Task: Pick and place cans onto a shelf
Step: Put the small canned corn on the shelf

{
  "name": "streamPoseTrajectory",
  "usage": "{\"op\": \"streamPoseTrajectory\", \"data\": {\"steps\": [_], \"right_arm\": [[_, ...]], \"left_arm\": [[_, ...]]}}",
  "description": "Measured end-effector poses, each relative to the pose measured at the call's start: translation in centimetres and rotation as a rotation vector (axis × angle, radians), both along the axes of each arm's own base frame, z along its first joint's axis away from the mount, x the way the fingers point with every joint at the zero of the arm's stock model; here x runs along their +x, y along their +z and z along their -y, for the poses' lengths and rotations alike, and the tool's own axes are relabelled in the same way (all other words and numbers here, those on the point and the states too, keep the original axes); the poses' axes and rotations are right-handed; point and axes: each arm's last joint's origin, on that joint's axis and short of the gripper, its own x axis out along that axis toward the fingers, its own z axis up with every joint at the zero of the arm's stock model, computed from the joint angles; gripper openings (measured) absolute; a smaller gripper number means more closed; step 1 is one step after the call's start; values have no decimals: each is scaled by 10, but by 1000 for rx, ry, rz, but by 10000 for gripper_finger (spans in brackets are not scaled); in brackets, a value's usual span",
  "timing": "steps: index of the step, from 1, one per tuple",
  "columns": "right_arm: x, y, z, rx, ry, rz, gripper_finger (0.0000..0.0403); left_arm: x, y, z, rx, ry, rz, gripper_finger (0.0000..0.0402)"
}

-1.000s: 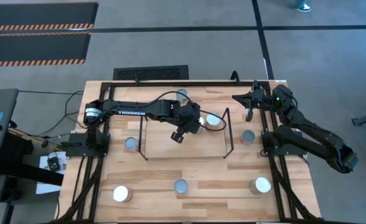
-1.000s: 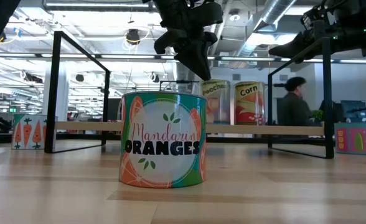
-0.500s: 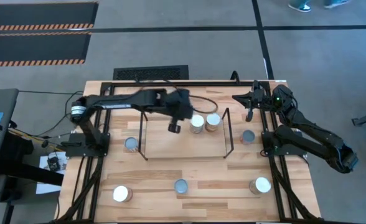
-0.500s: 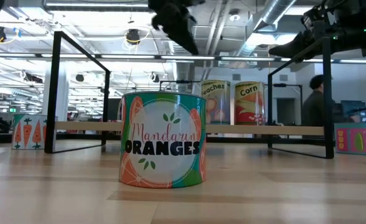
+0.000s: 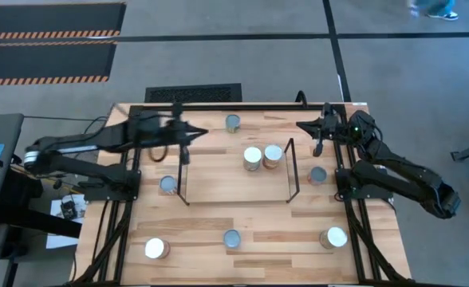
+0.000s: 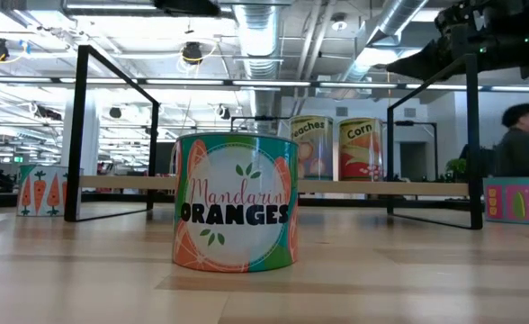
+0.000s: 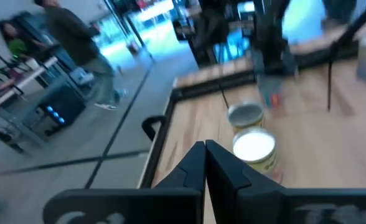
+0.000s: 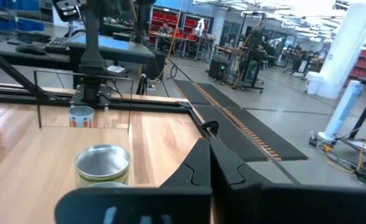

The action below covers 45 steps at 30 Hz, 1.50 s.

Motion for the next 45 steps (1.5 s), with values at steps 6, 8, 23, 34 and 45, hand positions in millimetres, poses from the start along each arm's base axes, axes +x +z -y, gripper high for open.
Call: {"op": "streamPoseTrajectory", "data": {"steps": [6,8,23,34,45], "right_arm": [[7,25,-13,23,93,7,5],[9,34,-21,36,146,-8,5],[7,44,-95,323,172,-409,4],[-17,21,-125,521,-15,-612,4],[-1,-10,-144,555,-252,-865,27]], "left_arm": [[-44,-28,8,-52,-7,117,0],[-52,-40,10,-65,-12,150,0],[-85,-78,17,-161,-58,264,0],[-104,-73,21,-170,-74,313,0],[-106,-74,22,-163,-74,306,0]]}}
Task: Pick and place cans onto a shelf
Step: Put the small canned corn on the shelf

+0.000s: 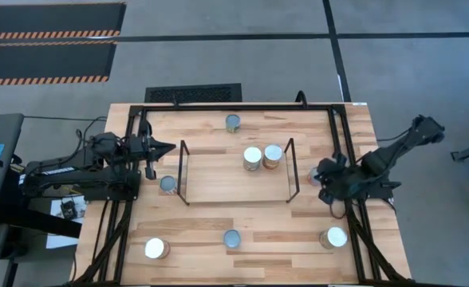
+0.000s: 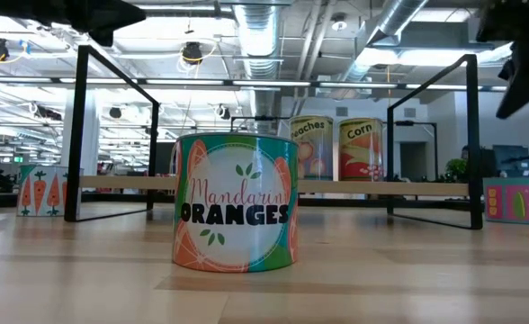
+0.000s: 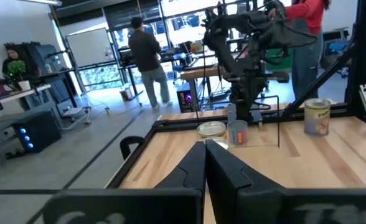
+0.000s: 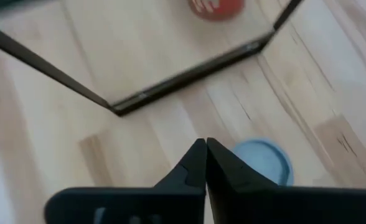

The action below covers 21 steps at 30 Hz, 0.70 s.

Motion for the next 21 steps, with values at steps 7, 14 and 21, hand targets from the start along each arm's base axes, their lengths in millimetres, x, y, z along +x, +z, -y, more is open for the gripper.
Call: {"op": "streamPoseTrajectory", "data": {"steps": [7,14,21], "right_arm": [[14,-22,-7,-53,-109,-213,99],[29,-37,-3,-63,-175,-340,159],[34,-54,9,-40,-182,-396,159]], "left_arm": [[0,-1,0,-1,1,-9,0],[0,-1,0,-2,1,-15,0],[0,-3,0,-5,1,-34,0]]}}
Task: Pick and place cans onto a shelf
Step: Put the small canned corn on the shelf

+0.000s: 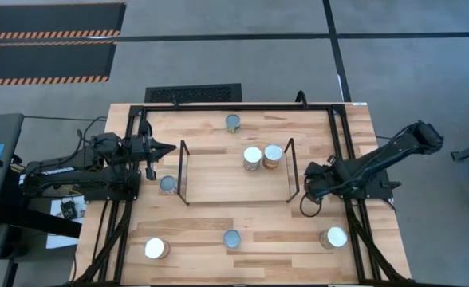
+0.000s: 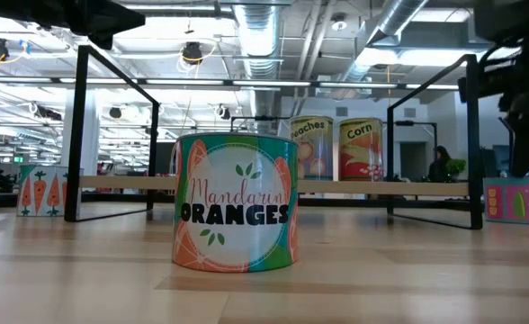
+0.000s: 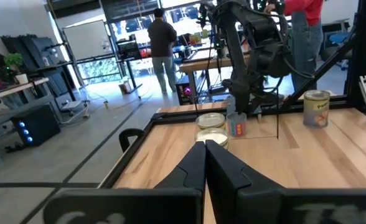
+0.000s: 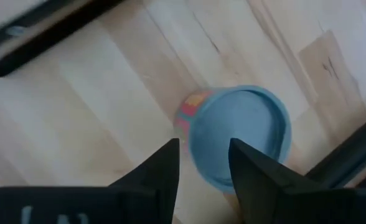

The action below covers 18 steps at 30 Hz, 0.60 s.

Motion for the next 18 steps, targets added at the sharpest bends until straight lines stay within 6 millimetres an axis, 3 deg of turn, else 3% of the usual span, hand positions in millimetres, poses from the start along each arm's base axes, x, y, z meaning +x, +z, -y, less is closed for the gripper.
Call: {"op": "streamPoseTrajectory", "data": {"steps": [12,18], "right_arm": [[1,-11,12,20,37,-29,129],[1,-11,11,21,65,-41,70]], "left_arm": [[0,-1,0,6,0,-11,0],[0,-1,0,6,17,-11,0]]}}
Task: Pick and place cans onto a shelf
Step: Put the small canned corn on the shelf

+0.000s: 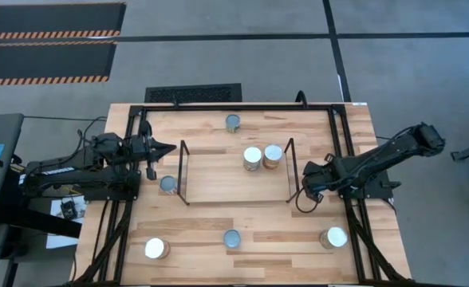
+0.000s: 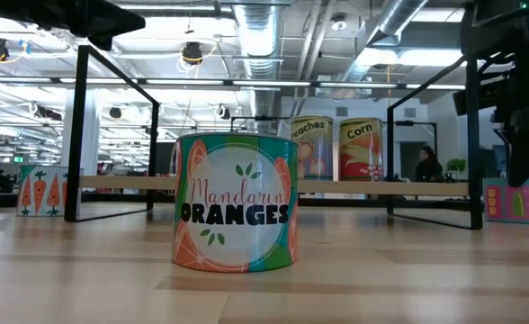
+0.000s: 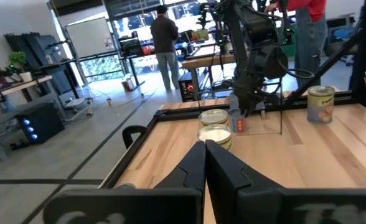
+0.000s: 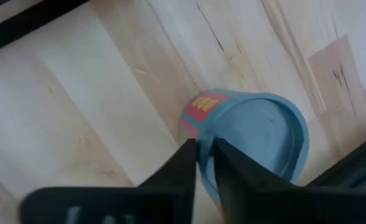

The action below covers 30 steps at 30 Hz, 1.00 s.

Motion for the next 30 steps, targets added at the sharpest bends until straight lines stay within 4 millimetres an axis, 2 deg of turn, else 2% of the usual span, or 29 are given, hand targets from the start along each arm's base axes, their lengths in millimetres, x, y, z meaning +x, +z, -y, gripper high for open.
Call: {"op": "streamPoseTrajectory", "data": {"steps": [4,9,14,20,30], "right_arm": [[0,0,0,7,1,0,14],[2,14,-2,45,-11,23,27],[1,51,-1,30,-93,66,9],[-8,95,13,-101,-353,20,16],[11,152,53,-340,-447,194,13]], "left_arm": [[0,0,0,0,6,1,0],[0,0,-1,-12,29,4,0],[0,0,-2,-14,55,5,0],[-1,0,-2,-14,71,5,0],[-1,0,-2,-27,74,8,0]]}}
